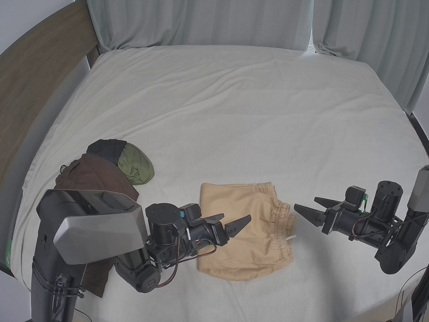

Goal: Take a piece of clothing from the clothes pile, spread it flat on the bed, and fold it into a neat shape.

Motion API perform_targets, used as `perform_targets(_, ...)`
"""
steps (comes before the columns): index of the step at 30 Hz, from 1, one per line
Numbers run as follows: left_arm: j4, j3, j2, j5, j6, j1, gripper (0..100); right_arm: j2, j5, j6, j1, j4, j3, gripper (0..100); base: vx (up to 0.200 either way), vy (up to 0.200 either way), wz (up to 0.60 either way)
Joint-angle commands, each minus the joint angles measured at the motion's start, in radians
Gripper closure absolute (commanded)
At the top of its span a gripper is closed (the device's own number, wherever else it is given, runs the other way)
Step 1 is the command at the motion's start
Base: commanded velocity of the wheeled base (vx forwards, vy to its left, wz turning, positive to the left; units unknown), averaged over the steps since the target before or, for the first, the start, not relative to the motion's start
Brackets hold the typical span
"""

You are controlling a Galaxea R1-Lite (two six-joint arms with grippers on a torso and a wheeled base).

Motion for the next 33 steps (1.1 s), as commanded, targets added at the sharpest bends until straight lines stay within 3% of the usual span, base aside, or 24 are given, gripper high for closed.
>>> perform_targets(1, -0.002, 0.048, -0.035, 0.000, 0.078, 0.045, 0, 0.006, 0.001, 0.000, 0.006, 0.001, 0.002, 0, 0.000, 0.000, 0.00)
perform_targets(11, 0.000, 0.218, -0.261, -0.011, 0.124, 0.137, 0, 0.014, 0.001, 0.001, 0.025, 0.001, 0.006, 0, 0.000, 0.000, 0.00)
perform_targets(20, -0.003, 0.347, -0.358, -0.055, 0.299, 0.292, 0, 0.009, -0.002, 0.000, 0.048, 0.001, 0.008, 0, 0.000, 0.000, 0.00)
perform_targets(29, -0.003, 0.410, -0.425, -0.161, 0.494, 0.427, 0, 0.004, -0.004, -0.002, 0.057, 0.001, 0.008, 0, 0.000, 0.000, 0.00)
perform_targets(33, -0.002, 0.439, -0.427, -0.293, 0.684, 0.542, 0, -0.002, -0.007, -0.006, 0.088, 0.001, 0.014, 0, 0.000, 0.000, 0.00)
